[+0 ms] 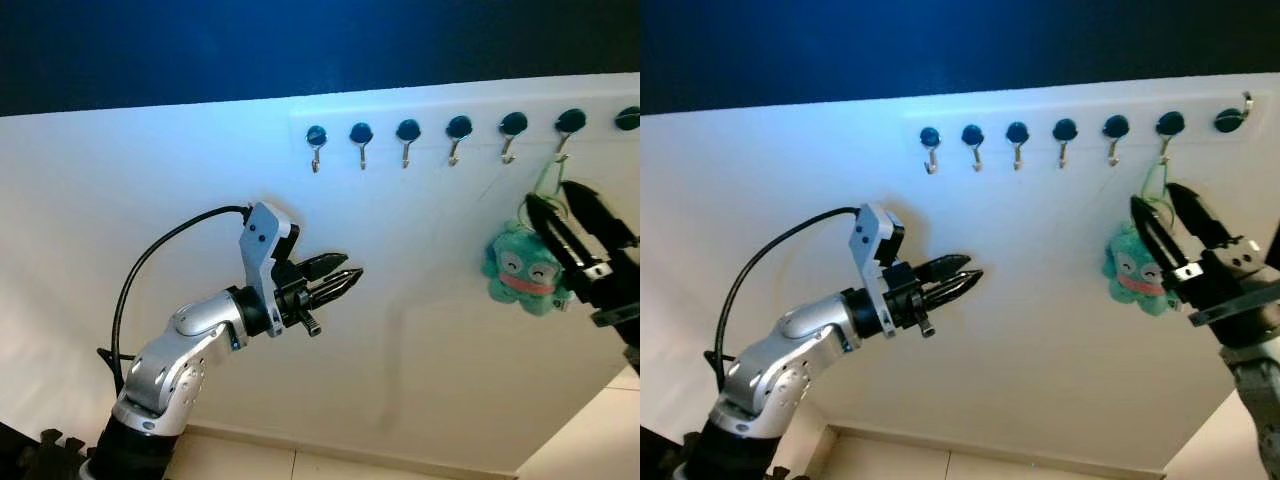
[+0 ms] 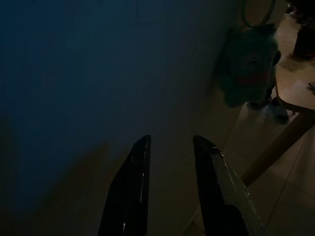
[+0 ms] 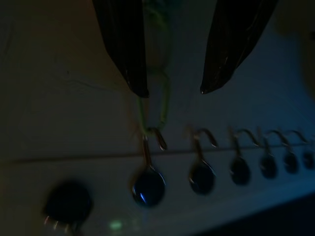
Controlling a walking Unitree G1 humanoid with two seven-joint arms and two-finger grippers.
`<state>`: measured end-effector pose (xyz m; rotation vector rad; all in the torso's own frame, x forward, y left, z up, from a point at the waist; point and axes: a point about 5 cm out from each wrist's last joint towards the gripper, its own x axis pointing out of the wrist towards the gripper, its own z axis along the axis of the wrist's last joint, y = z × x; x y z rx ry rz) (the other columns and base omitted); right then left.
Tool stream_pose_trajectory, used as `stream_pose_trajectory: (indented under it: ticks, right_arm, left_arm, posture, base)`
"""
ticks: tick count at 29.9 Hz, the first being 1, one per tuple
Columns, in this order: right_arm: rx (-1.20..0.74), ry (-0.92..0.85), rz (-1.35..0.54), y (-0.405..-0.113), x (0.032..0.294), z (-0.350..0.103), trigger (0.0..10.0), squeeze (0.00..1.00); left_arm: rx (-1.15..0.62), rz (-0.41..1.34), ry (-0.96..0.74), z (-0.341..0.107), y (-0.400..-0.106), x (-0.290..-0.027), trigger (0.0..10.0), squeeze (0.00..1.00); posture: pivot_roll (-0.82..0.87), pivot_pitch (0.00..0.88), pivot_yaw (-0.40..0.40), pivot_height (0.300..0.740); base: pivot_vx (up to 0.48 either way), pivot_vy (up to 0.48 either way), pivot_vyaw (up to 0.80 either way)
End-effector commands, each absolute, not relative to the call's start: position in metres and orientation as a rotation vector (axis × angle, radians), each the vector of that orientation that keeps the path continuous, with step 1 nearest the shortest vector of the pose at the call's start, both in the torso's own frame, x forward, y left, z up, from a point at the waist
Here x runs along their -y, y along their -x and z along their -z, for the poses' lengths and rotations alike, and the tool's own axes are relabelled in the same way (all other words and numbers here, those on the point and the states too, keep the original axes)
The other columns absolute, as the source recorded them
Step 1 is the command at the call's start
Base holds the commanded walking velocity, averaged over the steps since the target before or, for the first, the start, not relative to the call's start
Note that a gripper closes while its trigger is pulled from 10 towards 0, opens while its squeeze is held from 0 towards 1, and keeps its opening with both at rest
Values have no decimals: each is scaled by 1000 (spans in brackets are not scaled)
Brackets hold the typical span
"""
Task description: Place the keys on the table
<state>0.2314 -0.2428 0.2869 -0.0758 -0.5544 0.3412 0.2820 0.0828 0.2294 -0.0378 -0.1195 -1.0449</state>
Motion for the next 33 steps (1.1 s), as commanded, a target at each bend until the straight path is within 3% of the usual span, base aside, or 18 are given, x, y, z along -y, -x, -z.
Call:
stream_pose_trajectory:
  ticks: [1, 14, 15, 16, 18, 19, 21, 22, 33]
  right_arm:
    - [531, 71, -323, -237, 242, -281, 10000, 0]
    - [551, 97, -283, -244, 240, -282, 10000, 0]
    - [552, 101, -281, -244, 240, -282, 9137, 0]
    - [552, 102, -280, -244, 240, -281, 7137, 0]
    - [551, 103, -281, -245, 240, -280, 4627, 0]
    - [551, 101, -284, -246, 239, -280, 1490, 0]
    - [553, 101, -285, -246, 238, -279, 1490, 0]
    - [554, 100, -287, -247, 237, -279, 0, 0]
    - [569, 89, -311, -247, 233, -281, 0, 0]
  left_arm:
    - [114, 1025, 34, -227, -280, -87, 10000, 0]
    - [117, 1014, 40, -227, -279, -87, 10000, 0]
    - [116, 1014, 40, -226, -279, -87, 10000, 0]
    - [115, 1014, 40, -226, -279, -87, 10000, 0]
    - [116, 1017, 41, -226, -280, -86, 10000, 0]
    - [116, 1018, 41, -227, -280, -85, 10000, 0]
    - [117, 1018, 42, -227, -280, -85, 10000, 0]
    - [117, 1018, 42, -227, -280, -85, 10000, 0]
    - [114, 1013, 42, -226, -279, -86, 10000, 0]
  posture:
    - [-106, 108, 117, 740]
    - [-106, 114, 112, 740]
    - [-108, 114, 113, 740]
    - [-111, 114, 114, 740]
    - [-111, 114, 114, 740]
    - [-110, 114, 115, 740]
    - [-110, 114, 115, 740]
    - [-109, 115, 115, 740]
    - [-101, 118, 112, 740]
  base:
    - [0, 0, 0]
    - [0, 0, 0]
    - [0, 0, 0]
    - [0, 0, 0]
    - [0, 0, 0]
    - [0, 0, 0]
    - [0, 0, 0]
    - [0, 0, 0]
    - [0, 0, 0]
